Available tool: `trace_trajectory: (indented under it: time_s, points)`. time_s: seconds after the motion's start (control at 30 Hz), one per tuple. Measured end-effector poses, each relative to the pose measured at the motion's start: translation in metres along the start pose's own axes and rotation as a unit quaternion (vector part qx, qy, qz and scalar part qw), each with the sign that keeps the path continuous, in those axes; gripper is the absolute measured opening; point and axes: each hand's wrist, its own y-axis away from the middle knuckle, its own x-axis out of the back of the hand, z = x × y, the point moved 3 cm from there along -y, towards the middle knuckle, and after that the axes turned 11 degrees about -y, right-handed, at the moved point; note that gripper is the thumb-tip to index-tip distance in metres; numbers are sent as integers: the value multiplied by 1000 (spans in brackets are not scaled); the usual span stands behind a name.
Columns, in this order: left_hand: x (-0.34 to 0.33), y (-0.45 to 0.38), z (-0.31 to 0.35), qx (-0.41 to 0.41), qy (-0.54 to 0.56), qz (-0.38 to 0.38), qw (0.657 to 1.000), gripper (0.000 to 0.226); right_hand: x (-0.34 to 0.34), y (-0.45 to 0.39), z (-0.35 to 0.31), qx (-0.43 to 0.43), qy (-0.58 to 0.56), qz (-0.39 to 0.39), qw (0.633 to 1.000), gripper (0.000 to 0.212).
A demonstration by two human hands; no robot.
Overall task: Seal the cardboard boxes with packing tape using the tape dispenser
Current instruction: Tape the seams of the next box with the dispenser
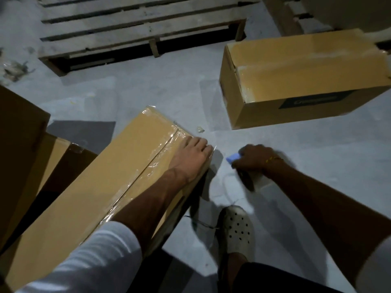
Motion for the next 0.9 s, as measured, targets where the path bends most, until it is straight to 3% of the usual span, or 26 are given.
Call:
trace_trajectory:
  time_s: [0.07, 0.1, 0.2, 0.3, 0.4, 0.47, 0.6, 0.67, 0.8, 0.9]
  points:
    - [2, -3, 3, -40, 3, 26, 999, 45, 9, 8, -2, -3, -188, 89, 978, 63]
    - [2, -5, 3, -53, 4, 27, 998, 41, 7, 13, -7, -1, -306, 128, 944, 63]
    - [-3, -15, -21, -24, 15, 6, 1000, 36, -25, 18, -28, 8, -592, 146, 793, 52]
    - [-22, -27, -71, 69, 7, -8, 998, 41, -50, 21, -44, 45, -704, 122, 698, 42]
    - [-39, -35, -126, 154, 26, -34, 987, 54, -61, 21, -42, 90, -814, 66, 570, 46]
    - [-45, -39, -157, 220, 52, -31, 974, 57, -60, 23, -44, 101, -847, 24, 522, 44]
    - [-52, -36, -196, 356, 181, -28, 916, 59, -60, 18, -47, 116, -840, 13, 530, 44]
    - [-59, -33, -209, 381, 250, -47, 889, 63, -67, 15, -49, 101, -831, 22, 547, 45]
    - [-69, -23, -214, 373, 297, -59, 877, 63, -85, 16, -51, 98, -816, 25, 569, 49]
    - [-75, -15, -196, 370, 276, -67, 885, 61, -89, 28, -55, 112, -819, 34, 562, 48]
